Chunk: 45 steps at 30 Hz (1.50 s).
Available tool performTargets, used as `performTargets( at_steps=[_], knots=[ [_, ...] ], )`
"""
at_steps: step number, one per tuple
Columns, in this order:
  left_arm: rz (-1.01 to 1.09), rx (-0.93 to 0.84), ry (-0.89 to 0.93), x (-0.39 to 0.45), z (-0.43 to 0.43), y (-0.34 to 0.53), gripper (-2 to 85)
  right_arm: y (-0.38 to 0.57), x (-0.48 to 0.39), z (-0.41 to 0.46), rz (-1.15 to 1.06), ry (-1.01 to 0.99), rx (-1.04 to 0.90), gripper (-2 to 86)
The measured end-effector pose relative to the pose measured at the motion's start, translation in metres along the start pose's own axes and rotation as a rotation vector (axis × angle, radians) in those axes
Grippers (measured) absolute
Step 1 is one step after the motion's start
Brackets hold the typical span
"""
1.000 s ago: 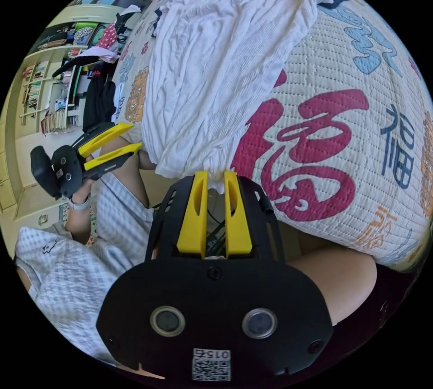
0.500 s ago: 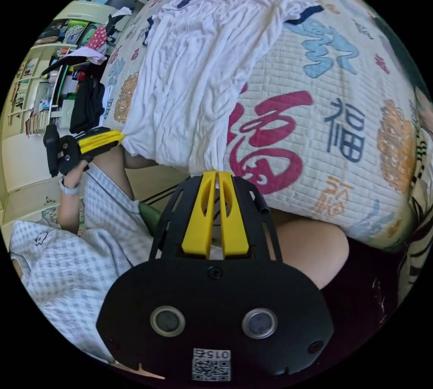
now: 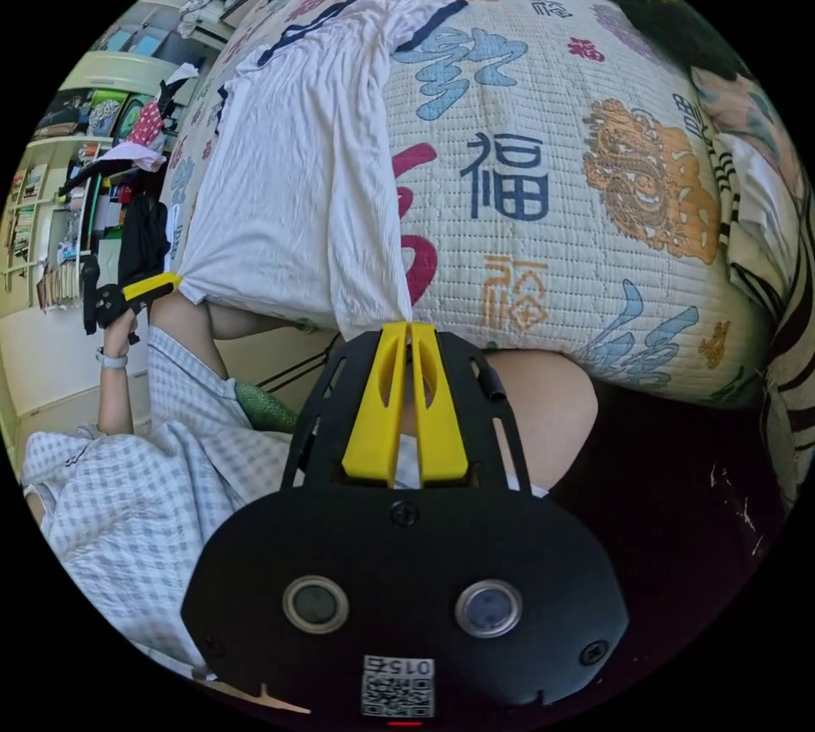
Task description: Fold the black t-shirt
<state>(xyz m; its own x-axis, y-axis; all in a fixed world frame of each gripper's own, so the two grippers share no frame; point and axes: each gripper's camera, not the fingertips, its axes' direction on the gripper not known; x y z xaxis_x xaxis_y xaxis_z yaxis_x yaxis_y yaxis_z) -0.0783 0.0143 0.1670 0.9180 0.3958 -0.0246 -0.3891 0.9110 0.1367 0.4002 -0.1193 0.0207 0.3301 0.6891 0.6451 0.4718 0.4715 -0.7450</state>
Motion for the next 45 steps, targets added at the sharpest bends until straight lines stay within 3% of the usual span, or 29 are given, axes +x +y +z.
performTargets(
  at_steps=[5, 9, 13, 17, 24, 31, 34, 39, 45],
  knots=[
    [0.037, -0.048, 0.008, -0.007, 0.025, -0.013, 0.0, 0.000, 0.004, -0.020, 0.011, -0.047, -0.055, -0.2],
    [0.049, -0.077, -0.016, -0.022, 0.033, -0.011, 0.1, 0.006, -0.005, -0.037, -0.014, 0.061, -0.101, -0.2],
    [0.030, -0.031, 0.031, -0.044, 0.038, -0.014, 0.2, 0.017, -0.003, -0.070, 0.027, -0.007, -0.065, -0.3],
    [0.058, -0.139, 0.053, -0.053, 0.090, -0.041, 1.0, 0.010, -0.008, -0.083, 0.033, -0.115, -0.063, -0.6],
    [0.046, -0.211, 0.118, -0.077, 0.125, -0.060, 5.7, 0.019, -0.011, -0.128, 0.069, -0.088, -0.084, -0.5],
    [-0.091, -0.317, 0.140, -0.124, 0.154, -0.049, 7.1, 0.014, -0.013, -0.207, 0.095, -0.119, 0.013, -0.4],
    [-0.163, -0.259, 0.170, -0.149, 0.138, -0.066, 7.0, -0.014, -0.015, -0.245, 0.067, -0.125, 0.098, -0.4],
    [0.062, 0.193, 0.174, -0.130, 0.058, -0.252, 7.8, -0.076, -0.016, -0.296, 0.062, -0.226, 0.242, -0.3],
    [0.339, 0.290, 0.215, -0.018, 0.052, -0.487, 7.5, -0.100, -0.027, -0.358, 0.191, -0.406, 0.330, -0.2]
  ],
)
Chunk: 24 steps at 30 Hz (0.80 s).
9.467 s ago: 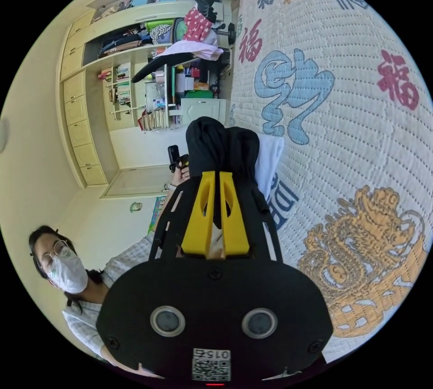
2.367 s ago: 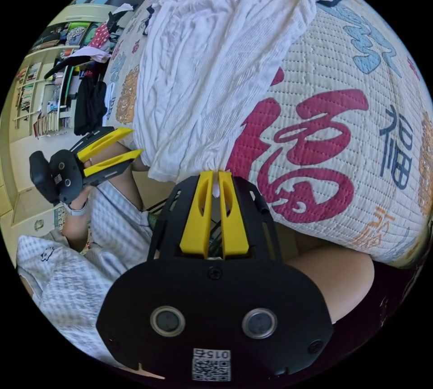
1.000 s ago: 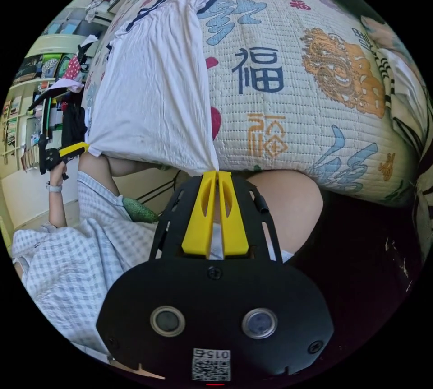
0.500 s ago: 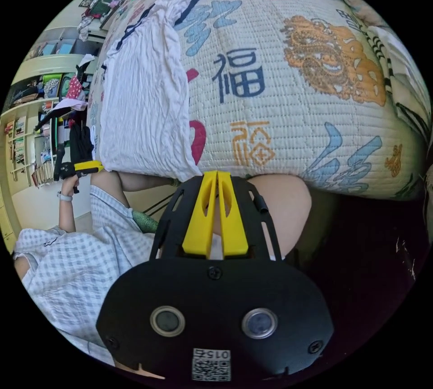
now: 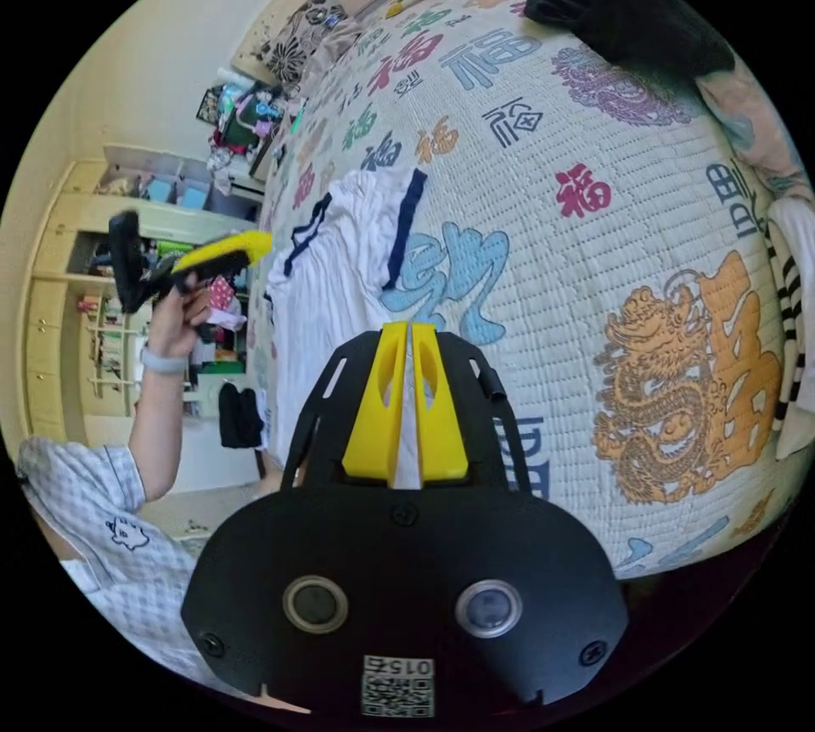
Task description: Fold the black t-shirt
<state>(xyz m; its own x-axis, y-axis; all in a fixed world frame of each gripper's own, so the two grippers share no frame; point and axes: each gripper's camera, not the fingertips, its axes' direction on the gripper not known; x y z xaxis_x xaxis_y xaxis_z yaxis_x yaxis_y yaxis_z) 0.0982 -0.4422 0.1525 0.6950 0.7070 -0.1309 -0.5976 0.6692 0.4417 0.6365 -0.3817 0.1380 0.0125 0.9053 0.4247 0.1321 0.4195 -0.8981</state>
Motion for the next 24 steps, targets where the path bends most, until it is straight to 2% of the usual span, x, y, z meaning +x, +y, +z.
performTargets(
  at_steps=[3, 8, 13, 18, 24],
  knots=[
    [0.041, -0.098, -0.014, 0.006, 0.055, -0.068, 7.3, -0.009, -0.014, -0.023, 0.037, -0.026, -0.029, -0.3],
    [0.113, -0.330, -0.043, 0.004, 0.136, -0.095, 4.7, -0.030, -0.022, -0.054, 0.074, -0.084, -0.081, -0.2],
    [0.058, -0.224, -0.010, -0.028, 0.133, -0.083, 0.5, -0.055, -0.042, -0.057, 0.044, -0.107, -0.125, 0.0],
    [-0.120, -0.063, 0.069, -0.099, 0.110, -0.052, -0.3, -0.079, -0.066, -0.042, 0.046, -0.136, -0.156, 0.4],
    [-0.156, -0.052, 0.131, -0.135, 0.121, -0.026, -0.4, -0.097, -0.101, -0.023, 0.029, -0.148, -0.212, 0.4]
  ],
)
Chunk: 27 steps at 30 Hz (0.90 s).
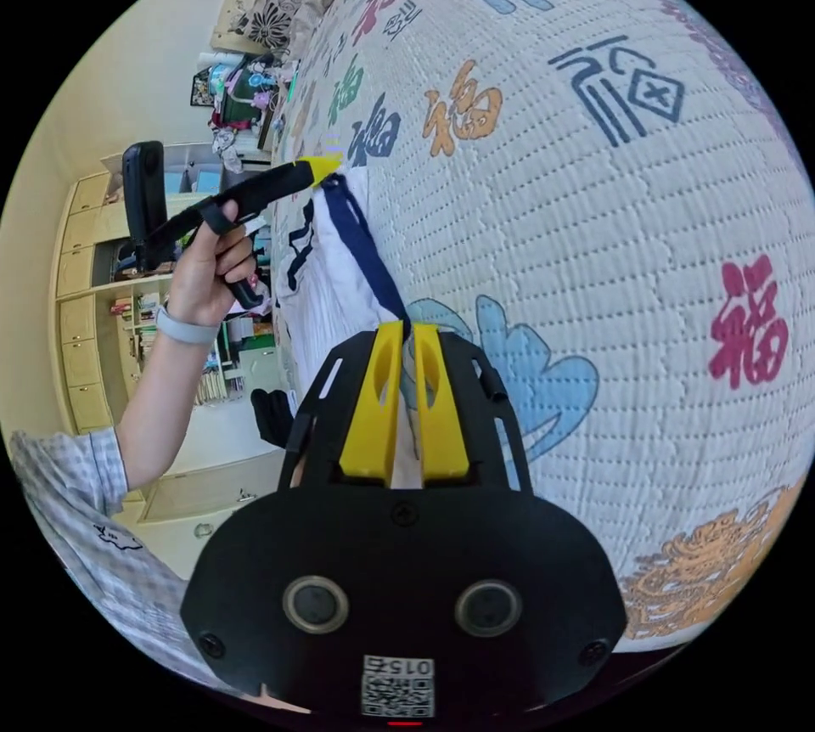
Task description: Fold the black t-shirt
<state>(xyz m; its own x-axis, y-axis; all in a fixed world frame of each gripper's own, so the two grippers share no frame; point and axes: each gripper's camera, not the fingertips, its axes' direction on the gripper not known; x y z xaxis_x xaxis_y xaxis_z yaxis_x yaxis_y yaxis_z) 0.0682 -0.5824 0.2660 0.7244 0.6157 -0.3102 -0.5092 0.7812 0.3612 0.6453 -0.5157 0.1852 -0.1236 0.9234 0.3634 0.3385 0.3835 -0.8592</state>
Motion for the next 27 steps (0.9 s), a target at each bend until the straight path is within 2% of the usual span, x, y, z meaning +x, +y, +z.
performTargets(
  at_steps=[4, 11, 16, 27],
  knots=[
    [0.000, -0.002, -0.024, -0.012, 0.000, 0.012, -0.4, 0.000, -0.011, -0.003, 0.013, -0.060, 0.003, 0.2],
    [-0.064, 0.000, -0.013, -0.043, 0.003, 0.036, -0.4, 0.004, -0.049, -0.009, -0.023, -0.014, 0.064, 0.8],
    [-0.088, -0.010, -0.010, -0.054, 0.011, 0.043, -0.4, 0.003, -0.095, 0.024, -0.189, 0.080, -0.112, 4.0],
    [-0.104, -0.012, 0.016, -0.064, 0.007, 0.043, -0.4, 0.025, -0.137, 0.041, -0.295, 0.044, -0.139, 4.9]
  ],
)
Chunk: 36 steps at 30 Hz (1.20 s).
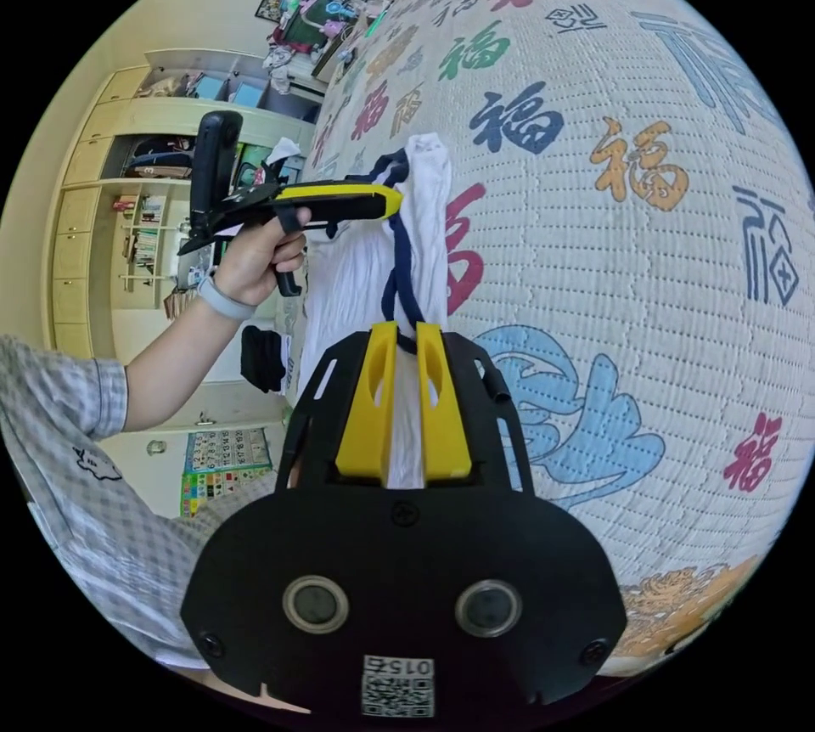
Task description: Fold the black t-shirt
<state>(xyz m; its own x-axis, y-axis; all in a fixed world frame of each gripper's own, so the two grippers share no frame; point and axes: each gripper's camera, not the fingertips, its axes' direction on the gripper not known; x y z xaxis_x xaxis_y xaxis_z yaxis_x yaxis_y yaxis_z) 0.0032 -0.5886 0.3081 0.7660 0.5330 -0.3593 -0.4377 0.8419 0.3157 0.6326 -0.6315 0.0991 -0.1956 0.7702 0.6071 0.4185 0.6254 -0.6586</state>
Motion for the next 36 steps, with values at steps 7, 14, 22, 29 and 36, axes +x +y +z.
performTargets(
  at_steps=[7, 14, 22, 29, 36],
  knots=[
    [0.010, -0.011, 0.002, 0.000, -0.008, 0.001, -0.4, -0.002, -0.009, 0.021, -0.041, 0.015, -0.011, 6.3],
    [0.028, -0.020, 0.001, 0.004, -0.030, 0.002, -0.5, -0.018, -0.024, 0.046, -0.120, 0.078, -0.027, 1.2],
    [0.125, 0.077, 0.106, 0.040, -0.071, -0.039, -0.6, -0.021, -0.002, 0.016, -0.009, 0.151, 0.154, -0.3],
    [0.224, 0.094, 0.224, 0.100, -0.047, -0.109, -0.6, -0.027, 0.051, 0.012, 0.159, 0.154, 0.220, -0.3],
    [0.254, 0.024, 0.142, 0.121, -0.052, -0.113, 0.2, -0.047, 0.080, 0.047, 0.222, 0.092, 0.207, -0.3]
  ],
)
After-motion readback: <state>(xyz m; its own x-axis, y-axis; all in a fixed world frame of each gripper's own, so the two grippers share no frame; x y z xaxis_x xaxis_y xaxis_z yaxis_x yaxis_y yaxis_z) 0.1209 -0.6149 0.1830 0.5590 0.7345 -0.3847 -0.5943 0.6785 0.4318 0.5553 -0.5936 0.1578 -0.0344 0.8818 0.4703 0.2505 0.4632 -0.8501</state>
